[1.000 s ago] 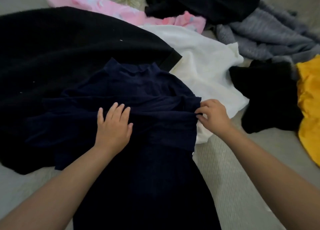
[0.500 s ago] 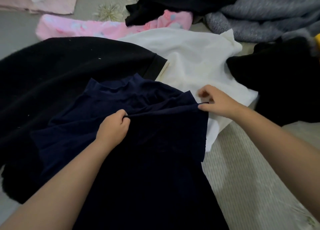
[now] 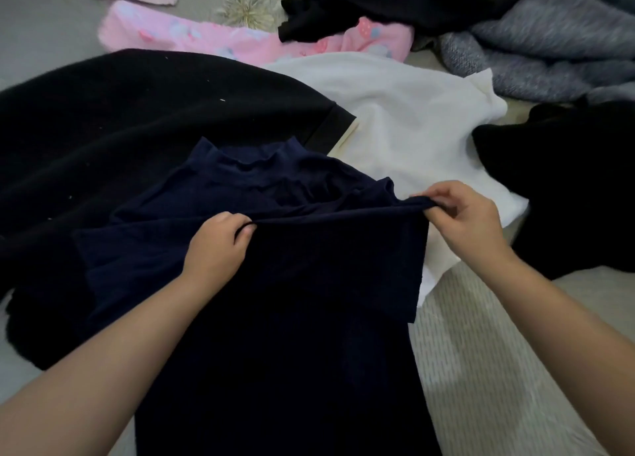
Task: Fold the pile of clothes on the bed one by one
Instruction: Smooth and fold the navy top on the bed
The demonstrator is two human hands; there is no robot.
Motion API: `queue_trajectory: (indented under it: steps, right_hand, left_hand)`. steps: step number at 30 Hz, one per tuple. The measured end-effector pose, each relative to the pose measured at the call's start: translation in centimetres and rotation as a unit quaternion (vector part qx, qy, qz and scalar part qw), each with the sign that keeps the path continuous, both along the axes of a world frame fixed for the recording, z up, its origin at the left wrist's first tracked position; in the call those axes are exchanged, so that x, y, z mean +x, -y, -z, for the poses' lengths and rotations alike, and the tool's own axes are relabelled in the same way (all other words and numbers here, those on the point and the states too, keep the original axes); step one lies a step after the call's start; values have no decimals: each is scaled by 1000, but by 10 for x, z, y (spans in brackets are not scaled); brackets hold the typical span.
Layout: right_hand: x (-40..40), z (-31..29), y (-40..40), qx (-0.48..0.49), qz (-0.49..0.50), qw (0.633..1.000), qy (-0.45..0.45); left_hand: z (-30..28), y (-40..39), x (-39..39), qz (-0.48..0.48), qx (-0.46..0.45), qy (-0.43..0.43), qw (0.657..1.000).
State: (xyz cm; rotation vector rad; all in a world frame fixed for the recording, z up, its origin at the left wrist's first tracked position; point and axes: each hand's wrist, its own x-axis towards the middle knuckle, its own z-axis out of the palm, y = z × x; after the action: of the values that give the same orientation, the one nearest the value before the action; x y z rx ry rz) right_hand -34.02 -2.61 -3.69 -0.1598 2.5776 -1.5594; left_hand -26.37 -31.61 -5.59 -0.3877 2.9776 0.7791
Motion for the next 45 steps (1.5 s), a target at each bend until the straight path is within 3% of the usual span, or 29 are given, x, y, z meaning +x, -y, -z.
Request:
queue_trajectory:
  steps: [4,7,10,13,15,17,22,24,27,29,31,34,37,45]
  right_hand:
    - [-24,-28,-14,-18,-107,989,104]
    - [-52,-40,-21,72,-173,962,198]
    - [-79,-32,-15,183,-161,946,214]
    - [-92,-17,-1,260,-151,935,191]
    - [-92,-4,5,358,-172,903,162]
    - [-90,5,10,443,-194,869,105]
    - [-83,13,16,548,-168,815,-90]
    - [-75,16,20,553,-95,816,-136]
    - [-40,15,34,434,-2,877,-207]
    - [1,19,44,374,-20,875,-306]
    - [48,31,51,363,-100,857,-351]
    - [92,49,53,429,-195,827,-306]
    - [90,55,50,472,-169,835,-225]
    - [88,54,25,508,-221,813,-178]
  left_hand:
    - [5,5,0,8,15,-14,1000]
    - [7,6,-3,12,14,-24,1000]
    - [8,7,-7,21,-17,-15,1000]
    - [13,9,-10,19,-45,-13,999]
    - [15,12,-10,22,-77,-5,997]
    - [15,21,-6,33,-104,1,994]
    - [9,66,20,93,-138,36,985]
    - [5,82,35,117,-148,20,982]
    - [1,93,49,63,-148,-4,987]
    - [0,93,52,4,-125,1,992]
    - [3,91,52,-18,-112,-9,994]
    - [6,96,49,3,-122,-11,992]
    - [5,110,45,26,-149,-2,989]
    - [8,119,36,68,-283,114,950]
